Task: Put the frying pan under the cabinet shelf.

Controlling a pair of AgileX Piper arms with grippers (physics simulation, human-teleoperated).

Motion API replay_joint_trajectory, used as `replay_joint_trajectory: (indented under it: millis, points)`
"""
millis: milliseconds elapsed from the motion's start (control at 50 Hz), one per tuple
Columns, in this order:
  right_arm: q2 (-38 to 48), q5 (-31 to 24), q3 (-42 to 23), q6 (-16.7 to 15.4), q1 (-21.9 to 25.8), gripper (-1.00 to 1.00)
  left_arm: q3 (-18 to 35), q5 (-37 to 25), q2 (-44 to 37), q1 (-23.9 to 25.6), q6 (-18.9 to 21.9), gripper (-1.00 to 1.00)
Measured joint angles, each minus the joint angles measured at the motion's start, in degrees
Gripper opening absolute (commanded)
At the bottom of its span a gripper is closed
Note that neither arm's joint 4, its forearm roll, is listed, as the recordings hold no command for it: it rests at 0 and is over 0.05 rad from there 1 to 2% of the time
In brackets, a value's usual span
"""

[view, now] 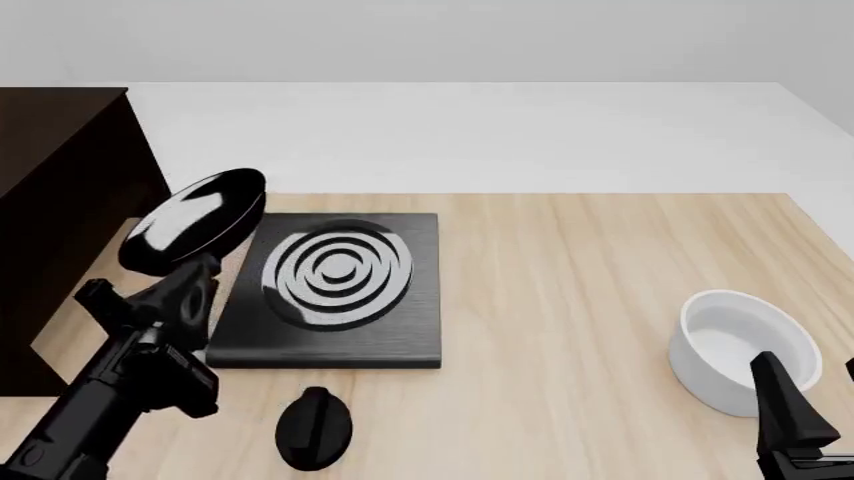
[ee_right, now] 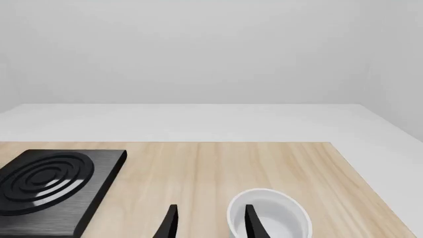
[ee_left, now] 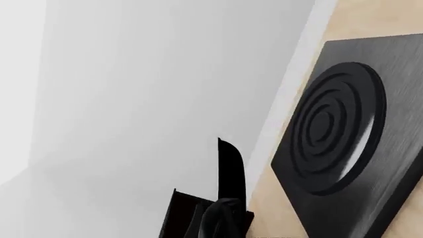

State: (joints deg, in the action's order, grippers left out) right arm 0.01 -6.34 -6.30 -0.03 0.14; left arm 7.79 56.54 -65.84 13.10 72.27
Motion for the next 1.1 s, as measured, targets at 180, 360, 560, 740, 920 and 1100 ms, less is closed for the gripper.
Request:
replay_joint_trajectory:
  millis: [180,360,560,740,920,1100]
  points:
    - [0.0,0.0,0.0,0.0,0.0,1.0,-0.2,-0.1,0.8,-1.5,-3.3,-1.0]
    - [0.0,0.0,0.0,0.0,0.0,1.0,-0.3,-0.4,1.7,-3.2,-6.4,-1.0]
    - [0.0,0.0,0.0,0.0,0.0,1.0,-1.0,0.5,1.2,-4.8,-8.6,-1.0]
    - [0.0,0.0,0.0,0.0,0.0,1.0,-2.0,2.8,-1.0,-5.6,-9.5,-1.0]
    - [0.0,0.0,0.0,0.0,0.0,1.0,-2.9,5.6,-3.6,-6.4,-10.0,-1.0]
    - [0.0,0.0,0.0,0.0,0.0,1.0,-3.8,8.8,-6.6,-7.1,-9.9,-1.0]
